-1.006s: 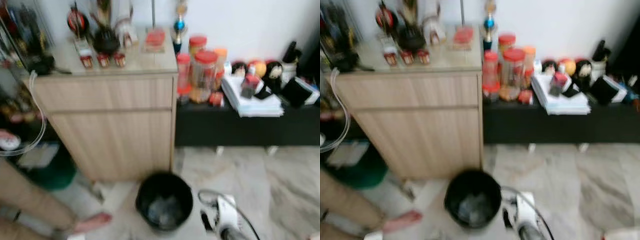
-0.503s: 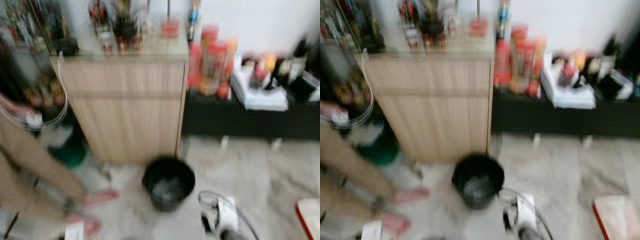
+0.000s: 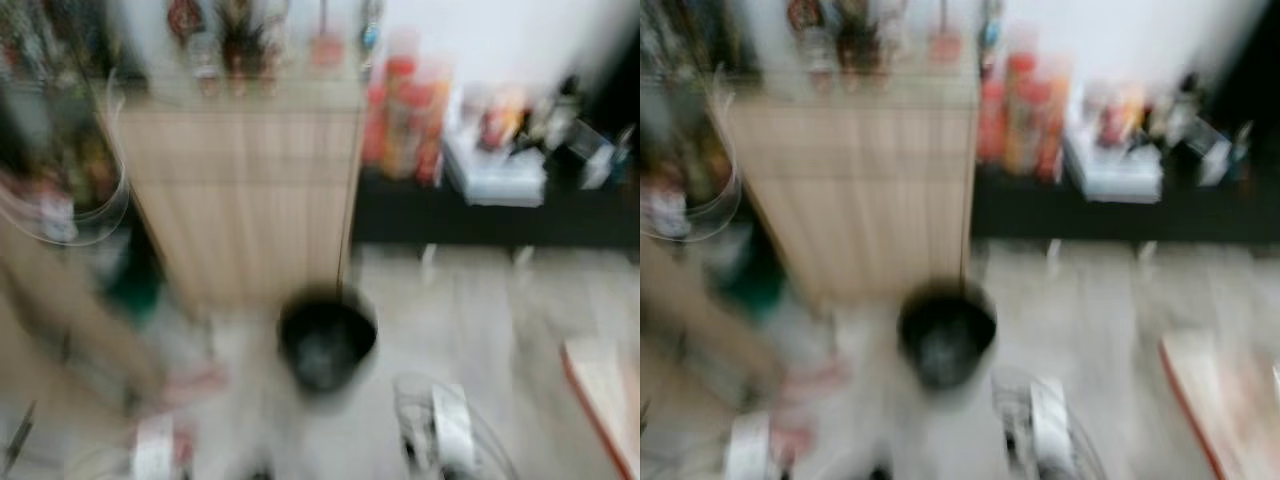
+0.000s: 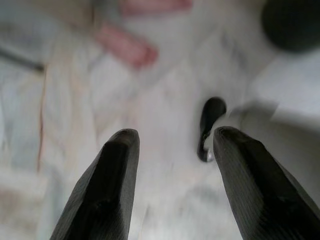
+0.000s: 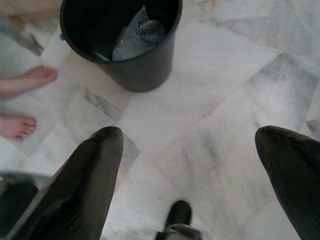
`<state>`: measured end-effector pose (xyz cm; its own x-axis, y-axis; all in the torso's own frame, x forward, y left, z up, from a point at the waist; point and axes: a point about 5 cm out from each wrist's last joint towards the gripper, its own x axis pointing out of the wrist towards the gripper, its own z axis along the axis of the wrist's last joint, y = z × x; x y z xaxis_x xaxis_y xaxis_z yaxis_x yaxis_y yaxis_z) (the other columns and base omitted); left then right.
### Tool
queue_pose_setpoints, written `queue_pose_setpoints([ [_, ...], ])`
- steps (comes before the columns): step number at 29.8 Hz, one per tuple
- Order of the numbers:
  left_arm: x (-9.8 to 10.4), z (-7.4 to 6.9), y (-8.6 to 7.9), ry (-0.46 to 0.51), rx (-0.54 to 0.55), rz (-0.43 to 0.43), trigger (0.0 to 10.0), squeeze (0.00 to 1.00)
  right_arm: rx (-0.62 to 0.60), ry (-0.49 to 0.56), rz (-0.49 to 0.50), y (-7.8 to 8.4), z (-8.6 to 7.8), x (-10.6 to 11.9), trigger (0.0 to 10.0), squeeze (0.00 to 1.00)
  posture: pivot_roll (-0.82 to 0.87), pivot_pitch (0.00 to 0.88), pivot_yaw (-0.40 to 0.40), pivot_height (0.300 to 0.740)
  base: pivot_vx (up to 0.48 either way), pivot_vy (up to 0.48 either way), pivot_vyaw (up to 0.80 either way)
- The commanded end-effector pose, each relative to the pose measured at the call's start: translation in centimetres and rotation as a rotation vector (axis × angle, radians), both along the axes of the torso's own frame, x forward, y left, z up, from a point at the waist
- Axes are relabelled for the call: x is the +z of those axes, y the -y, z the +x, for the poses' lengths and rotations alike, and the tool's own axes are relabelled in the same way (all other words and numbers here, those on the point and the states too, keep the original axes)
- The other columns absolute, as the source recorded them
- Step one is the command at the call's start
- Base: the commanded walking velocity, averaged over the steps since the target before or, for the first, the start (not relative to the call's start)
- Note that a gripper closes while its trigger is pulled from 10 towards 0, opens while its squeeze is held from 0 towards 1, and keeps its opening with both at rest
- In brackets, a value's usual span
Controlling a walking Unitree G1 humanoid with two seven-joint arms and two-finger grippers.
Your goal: Picking trash to rubbish bin
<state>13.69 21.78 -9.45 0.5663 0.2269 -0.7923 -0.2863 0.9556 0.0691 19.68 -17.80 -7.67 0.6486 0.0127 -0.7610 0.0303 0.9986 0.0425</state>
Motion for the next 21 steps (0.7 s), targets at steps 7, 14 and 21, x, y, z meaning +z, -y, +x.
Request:
queue_pose_setpoints([
  [7, 0.59, 1.12, -0.80, 0.027, -0.011, 0.030, 10.0, 0.00, -0.001, -0.001, 0.011, -0.37, 0.07, -0.01, 10.0, 0.00, 0.03, 0.062, -0.018, 0.740, -0.036, 0.000, 0.00],
  [14, 0.53, 1.06, -0.65, 0.024, -0.010, 0.028, 10.0, 0.00, 0.000, 0.004, 0.011, -0.37, 0.13, 0.04, 10.0, 0.00, 0.03, 0.066, -0.021, 0.740, 0.000, 0.000, 0.00],
  [21, 0.49, 0.99, -0.56, 0.025, -0.004, 0.023, 10.0, 0.00, 0.001, 0.001, 0.009, -0.29, 0.10, 0.02, 10.0, 0.00, 0.03, 0.068, -0.024, 0.740, 0.000, 0.000, 0.00],
])
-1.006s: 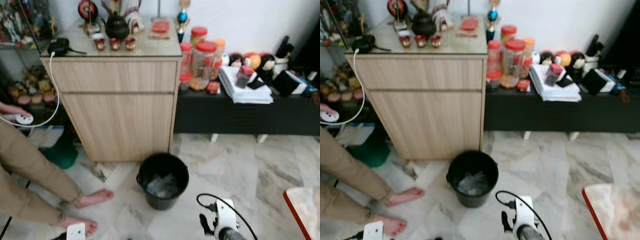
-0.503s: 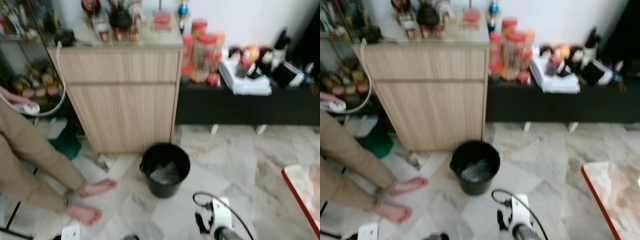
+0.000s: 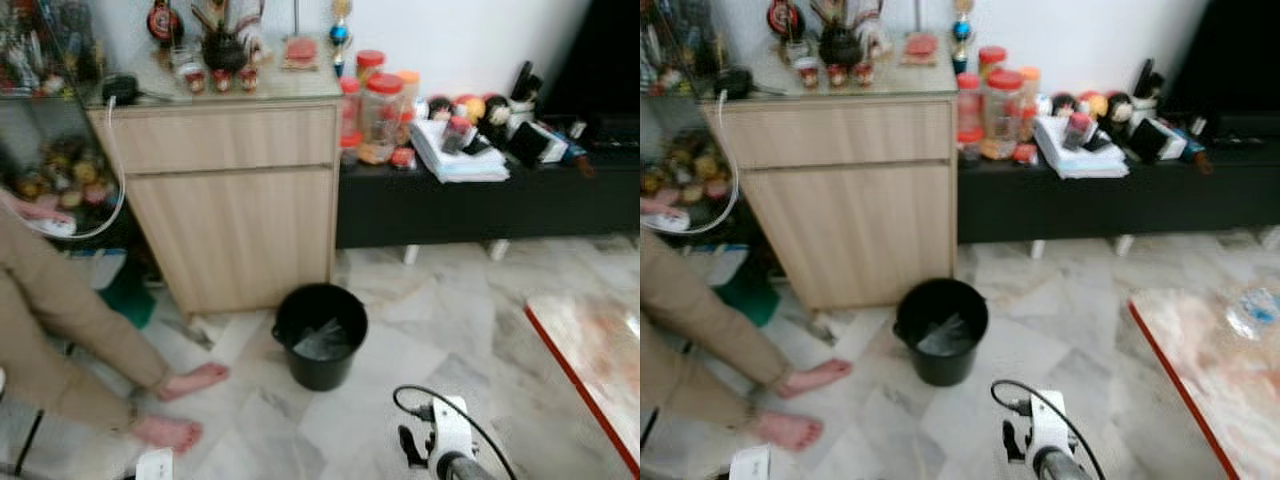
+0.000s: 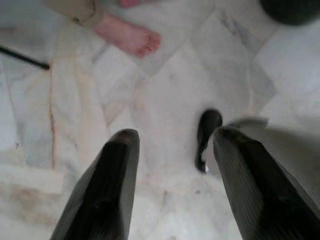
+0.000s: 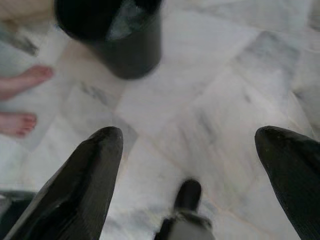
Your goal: Picking trash to rubbish bin
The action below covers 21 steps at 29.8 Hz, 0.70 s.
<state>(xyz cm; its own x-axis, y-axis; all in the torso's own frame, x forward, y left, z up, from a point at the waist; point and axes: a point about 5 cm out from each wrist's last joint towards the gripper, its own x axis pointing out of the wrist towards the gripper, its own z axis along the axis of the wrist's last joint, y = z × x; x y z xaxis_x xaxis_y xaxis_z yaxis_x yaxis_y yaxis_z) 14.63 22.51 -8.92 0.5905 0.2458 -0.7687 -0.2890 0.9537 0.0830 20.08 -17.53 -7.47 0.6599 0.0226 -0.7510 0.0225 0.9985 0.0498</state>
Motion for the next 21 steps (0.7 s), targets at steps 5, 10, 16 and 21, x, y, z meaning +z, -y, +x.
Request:
queue_pose_setpoints([
  [5, -0.03, 0.06, 0.17, -0.005, -0.005, -0.001, 10.0, 0.00, -0.006, -0.014, 0.002, 0.00, -0.29, -0.17, 10.0, 0.00, 0.03, 0.069, -0.027, 0.740, 0.000, 0.000, 0.00],
  [10, -0.06, 0.06, 0.29, -0.005, -0.003, -0.003, 10.0, 0.00, -0.006, -0.015, 0.001, 0.09, -0.27, -0.16, 10.0, 0.00, 0.03, 0.069, -0.030, 0.740, 0.000, 0.000, 0.00],
  [16, -0.11, 0.04, 0.46, -0.008, -0.003, -0.006, 10.0, 0.00, -0.007, -0.016, 0.000, 0.20, -0.25, -0.14, 10.0, 0.00, 0.02, 0.071, -0.033, 0.740, 0.000, 0.000, 0.00],
  [21, -0.16, -0.03, 0.62, -0.008, 0.000, -0.009, 10.0, 0.00, 0.008, -0.035, -0.010, 0.26, -0.43, -0.27, 10.0, 0.00, 0.02, 0.072, -0.037, 0.740, 0.000, 0.000, -0.24],
])
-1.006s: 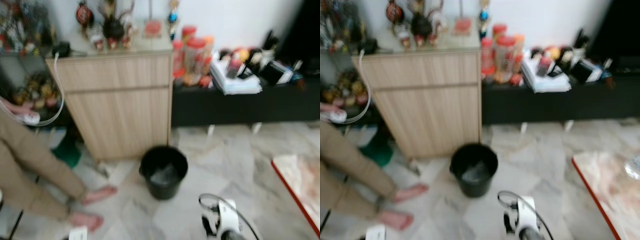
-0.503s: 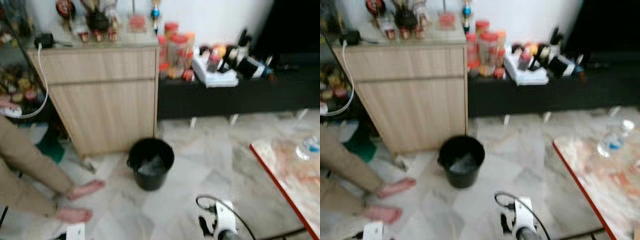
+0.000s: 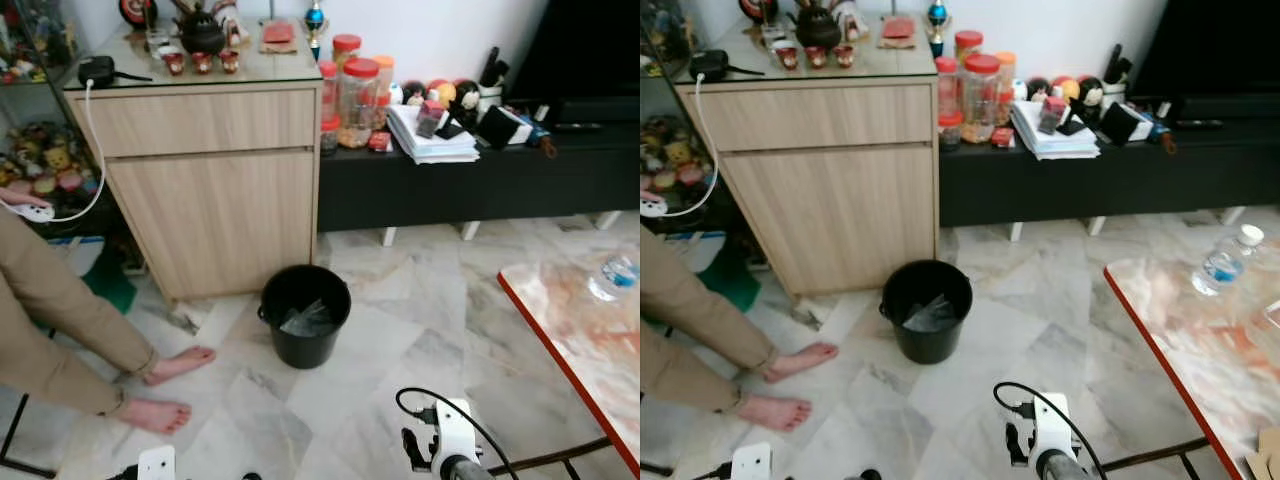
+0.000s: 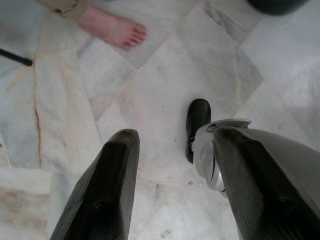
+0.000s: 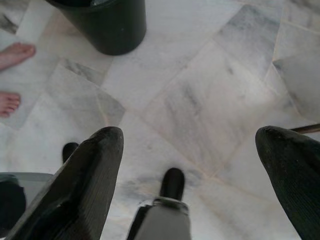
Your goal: Picking trash to rubbish bin
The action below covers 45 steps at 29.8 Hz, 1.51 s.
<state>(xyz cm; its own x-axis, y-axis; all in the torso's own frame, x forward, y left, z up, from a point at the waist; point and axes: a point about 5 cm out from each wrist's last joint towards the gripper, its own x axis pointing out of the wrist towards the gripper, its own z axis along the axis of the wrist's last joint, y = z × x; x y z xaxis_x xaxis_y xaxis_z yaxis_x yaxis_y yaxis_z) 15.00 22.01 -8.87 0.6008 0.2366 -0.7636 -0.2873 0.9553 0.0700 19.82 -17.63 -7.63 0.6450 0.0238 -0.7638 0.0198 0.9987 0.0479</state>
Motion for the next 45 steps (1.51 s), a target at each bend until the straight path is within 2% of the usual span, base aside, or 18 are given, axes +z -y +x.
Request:
queue_pose_setpoints([
  [1, -0.22, -0.41, 0.13, -0.021, 0.003, 0.001, 10.0, 0.00, 0.003, -0.015, -0.007, 0.16, -0.17, -0.10, 10.0, 0.00, 0.02, 0.072, -0.037, 0.740, 0.000, 0.000, -0.79],
  [45, -0.32, -0.56, 0.29, -0.029, 0.002, 0.001, 10.0, 0.00, 0.021, -0.050, -0.042, 0.27, -0.50, -0.33, 10.0, 0.00, 0.02, 0.069, -0.036, 0.740, 0.000, 0.000, -0.78],
])
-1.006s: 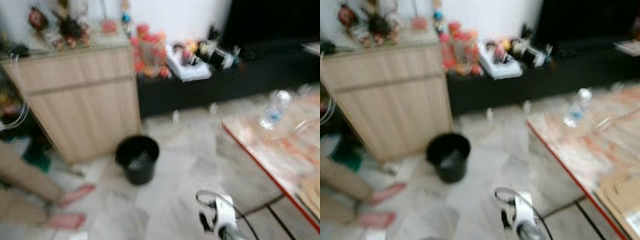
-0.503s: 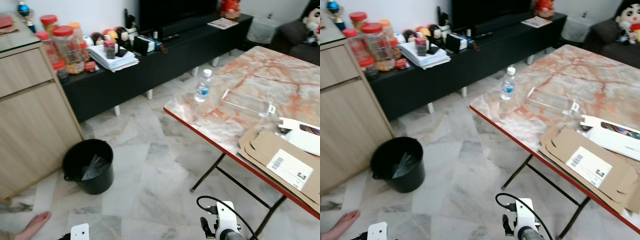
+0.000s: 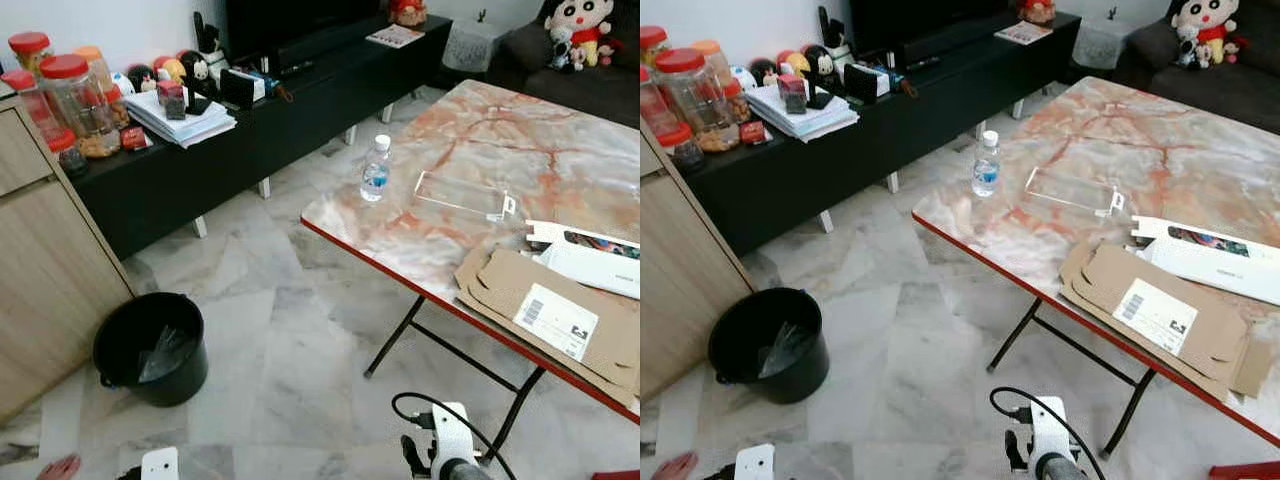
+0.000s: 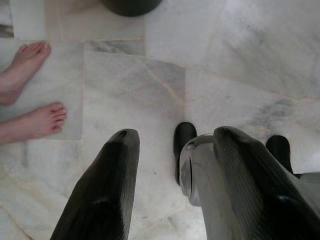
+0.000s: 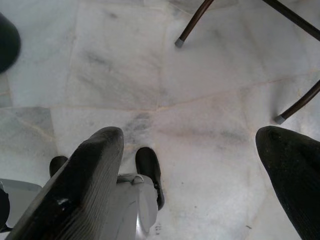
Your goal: Picking trash to rubbish bin
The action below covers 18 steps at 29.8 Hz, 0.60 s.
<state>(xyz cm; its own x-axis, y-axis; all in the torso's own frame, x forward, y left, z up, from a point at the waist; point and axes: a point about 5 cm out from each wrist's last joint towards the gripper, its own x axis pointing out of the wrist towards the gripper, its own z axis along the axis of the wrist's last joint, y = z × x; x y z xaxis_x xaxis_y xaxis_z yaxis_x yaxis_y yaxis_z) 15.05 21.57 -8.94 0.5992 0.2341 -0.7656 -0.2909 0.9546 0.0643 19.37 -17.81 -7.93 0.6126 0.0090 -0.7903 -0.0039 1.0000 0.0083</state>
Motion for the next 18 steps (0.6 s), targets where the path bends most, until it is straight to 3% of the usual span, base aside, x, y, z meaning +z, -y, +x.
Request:
queue_pose_setpoints([
  [1, -0.24, -0.60, -0.17, -0.028, -0.002, 0.008, 10.0, 0.00, -0.004, -0.009, -0.003, 0.07, -0.06, -0.04, 10.0, 0.00, 0.02, 0.069, -0.036, 0.740, 0.000, 0.000, -0.78],
  [8, -0.28, -0.70, -0.45, -0.057, -0.032, 0.032, 10.0, 0.00, -0.008, -0.013, -0.003, -0.06, -0.16, -0.11, 10.0, 0.00, 0.02, 0.069, -0.026, 0.740, 0.000, 0.000, -0.78],
  [12, -0.39, -0.90, -0.47, -0.076, -0.042, 0.039, 10.0, 0.00, -0.012, -0.016, -0.002, -0.15, -0.22, -0.16, 10.0, 0.00, 0.02, 0.067, -0.020, 0.740, 0.000, -0.431, -0.78],
  [18, -0.33, -0.84, -0.61, -0.073, -0.041, 0.041, 10.0, 0.00, -0.013, -0.018, -0.001, -0.23, -0.28, -0.20, 10.0, 0.00, 0.03, 0.066, -0.017, 0.740, 0.000, 0.000, -0.78],
])
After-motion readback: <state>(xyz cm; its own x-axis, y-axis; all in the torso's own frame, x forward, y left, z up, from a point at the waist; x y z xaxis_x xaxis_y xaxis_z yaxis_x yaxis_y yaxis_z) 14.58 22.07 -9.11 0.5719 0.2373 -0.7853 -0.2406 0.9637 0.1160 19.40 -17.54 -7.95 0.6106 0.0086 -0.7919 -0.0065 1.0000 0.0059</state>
